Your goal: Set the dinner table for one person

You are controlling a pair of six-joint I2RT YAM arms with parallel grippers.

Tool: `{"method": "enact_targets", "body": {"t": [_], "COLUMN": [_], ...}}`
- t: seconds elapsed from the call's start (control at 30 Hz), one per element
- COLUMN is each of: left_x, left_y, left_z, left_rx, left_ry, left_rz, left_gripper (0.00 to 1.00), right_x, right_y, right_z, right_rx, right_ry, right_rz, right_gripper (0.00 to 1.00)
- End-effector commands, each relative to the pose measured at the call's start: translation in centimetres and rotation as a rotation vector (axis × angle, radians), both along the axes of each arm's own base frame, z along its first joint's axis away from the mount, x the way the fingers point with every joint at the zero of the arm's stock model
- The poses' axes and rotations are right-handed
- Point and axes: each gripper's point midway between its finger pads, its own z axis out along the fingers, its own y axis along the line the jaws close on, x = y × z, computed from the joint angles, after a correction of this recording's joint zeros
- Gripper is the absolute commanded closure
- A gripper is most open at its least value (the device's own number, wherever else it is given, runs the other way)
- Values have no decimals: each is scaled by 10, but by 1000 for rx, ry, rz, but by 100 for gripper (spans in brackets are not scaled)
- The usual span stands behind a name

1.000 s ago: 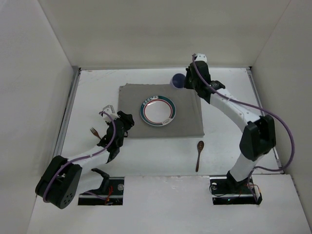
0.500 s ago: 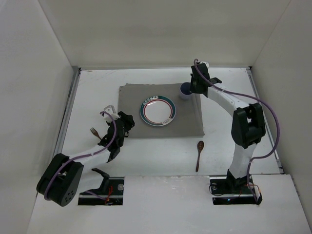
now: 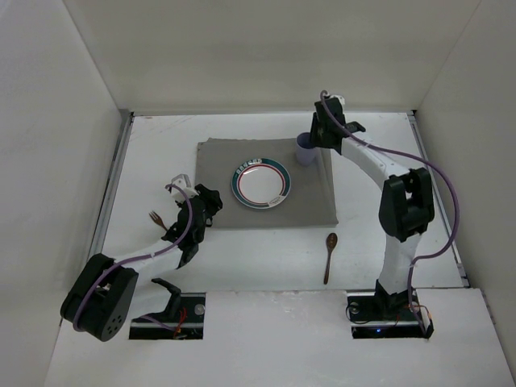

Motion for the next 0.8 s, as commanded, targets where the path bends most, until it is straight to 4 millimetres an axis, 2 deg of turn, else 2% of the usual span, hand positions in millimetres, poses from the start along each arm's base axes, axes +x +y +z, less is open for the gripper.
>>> {"method": "enact_targets", "body": {"t": [0.0,0.1,0.2,0.3,0.37,0.4,0.47,0.5,0.57,0.67,0.77], "left_x": [12,11,11,11,11,11,11,11,10,11,11], "left_y": [-3,-4,-3,-5,-5,-4,-3,-3,-3,-2,-3], "left_z": [21,24,21,23,24,24,22,23,24,21,22], "left_rx": [-40,-44,-41,-47,-48,-51,-53,-56,-63,-64,-74], "left_ry": [-58,-65,-57,-63,-68,-69,-62,-65,-67,-58,-57], "left_rz": [9,6,8,3,3,5,10,10,10,15,8], "left_gripper": [56,56,56,56,55,55,55,55,55,55,55], "right_x": [14,10,-3,-30,-55,-69,-96,-116,-148,-210,-273], "right_y": [1,-1,-10,-23,-28,-29,-32,-37,-44,-50,-47], "right_z": [39,60,84,103,101,95,73,54,23,-28,-73], "right_rx": [28,39,49,73,110,134,175,185,172,121,86], "right_ry": [-94,-140,-199,-264,-297,-301,-279,-255,-205,-70,119], "right_rz": [-15,-20,-35,-76,-106,-118,-153,-181,-215,-237,-234], "right_gripper": [54,50,46,41,40,41,54,65,77,80,76]}}
